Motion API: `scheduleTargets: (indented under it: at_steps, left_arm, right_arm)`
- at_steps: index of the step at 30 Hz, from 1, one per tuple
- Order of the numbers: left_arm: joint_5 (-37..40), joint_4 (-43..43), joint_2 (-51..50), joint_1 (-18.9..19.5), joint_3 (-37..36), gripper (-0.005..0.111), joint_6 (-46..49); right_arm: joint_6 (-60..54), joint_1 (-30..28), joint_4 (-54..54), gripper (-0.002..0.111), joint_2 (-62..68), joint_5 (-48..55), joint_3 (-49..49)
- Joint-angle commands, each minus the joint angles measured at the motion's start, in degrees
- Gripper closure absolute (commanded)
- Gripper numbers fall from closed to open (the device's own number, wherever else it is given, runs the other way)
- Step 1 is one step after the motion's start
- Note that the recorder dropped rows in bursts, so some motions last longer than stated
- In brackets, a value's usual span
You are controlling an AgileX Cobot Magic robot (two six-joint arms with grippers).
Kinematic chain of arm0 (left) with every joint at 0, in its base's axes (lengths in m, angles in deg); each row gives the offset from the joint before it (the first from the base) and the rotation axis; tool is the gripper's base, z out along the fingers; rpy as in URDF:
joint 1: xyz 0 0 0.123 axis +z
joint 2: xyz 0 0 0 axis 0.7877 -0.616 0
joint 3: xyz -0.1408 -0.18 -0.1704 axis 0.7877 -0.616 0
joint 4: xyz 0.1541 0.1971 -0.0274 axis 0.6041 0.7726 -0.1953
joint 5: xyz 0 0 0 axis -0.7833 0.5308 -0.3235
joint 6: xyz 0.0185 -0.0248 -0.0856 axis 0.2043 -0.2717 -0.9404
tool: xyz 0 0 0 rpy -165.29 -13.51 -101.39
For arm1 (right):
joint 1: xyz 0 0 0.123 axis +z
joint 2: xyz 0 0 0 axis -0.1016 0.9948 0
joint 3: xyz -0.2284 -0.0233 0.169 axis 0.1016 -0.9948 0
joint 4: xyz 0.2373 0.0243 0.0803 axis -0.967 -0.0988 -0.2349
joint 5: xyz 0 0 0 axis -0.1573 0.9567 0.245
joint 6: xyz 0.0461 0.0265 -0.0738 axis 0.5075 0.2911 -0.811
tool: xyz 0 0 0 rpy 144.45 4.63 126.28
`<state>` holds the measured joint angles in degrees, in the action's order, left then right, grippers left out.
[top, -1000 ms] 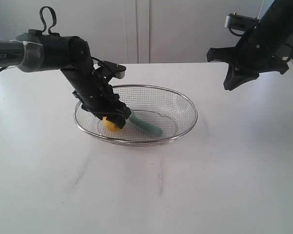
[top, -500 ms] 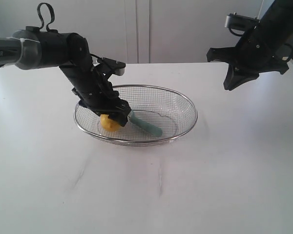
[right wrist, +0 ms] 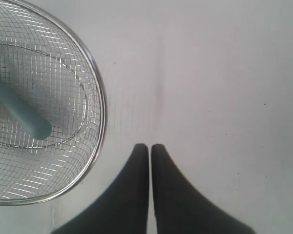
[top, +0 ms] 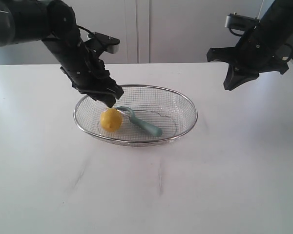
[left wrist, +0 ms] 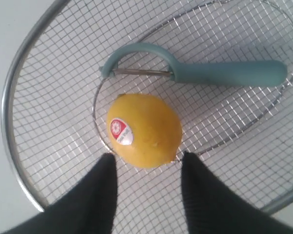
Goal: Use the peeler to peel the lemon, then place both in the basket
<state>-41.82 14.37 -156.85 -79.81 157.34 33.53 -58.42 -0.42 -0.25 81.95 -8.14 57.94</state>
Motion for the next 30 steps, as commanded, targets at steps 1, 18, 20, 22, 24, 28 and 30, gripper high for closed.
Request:
scheduleTargets:
  at_steps: [1, 18, 20, 22, 24, 28, 30]
  left_arm:
    - [4.0, 2.2, 2.8, -0.3, 0.2, 0.09, -0.9]
    - [12.1, 2.2, 6.1, 11.9, 0.1, 0.107, -7.2]
    - [13.6, 2.2, 6.1, 13.1, 0.1, 0.107, -8.0]
    - [14.7, 2.2, 6.1, 14.5, 0.1, 0.107, -8.0]
    - [15.5, 2.3, 6.1, 15.3, 0.1, 0.107, -8.0]
    - [17.5, 2.3, 6.6, 17.2, 0.1, 0.107, -8.0]
    - [17.2, 2.3, 7.1, 17.4, -0.6, 0.107, -8.0]
  right_arm:
    - [0.0, -0.3, 0.2, 0.106, -0.7, -0.2, 0.2]
    - [0.0, -0.3, 0.2, 0.106, -0.7, -0.2, 0.2]
    - [0.0, -0.3, 0.2, 0.106, -0.7, -0.2, 0.2]
    - [0.0, -0.3, 0.2, 0.106, -0.7, -0.2, 0.2]
    - [0.0, -0.3, 0.2, 0.106, -0.7, -0.2, 0.2]
    - [0.0, -0.3, 0.2, 0.106, -0.7, -0.2, 0.2]
    - [0.0, -0.3, 0.2, 0.106, -0.7, -0.2, 0.2]
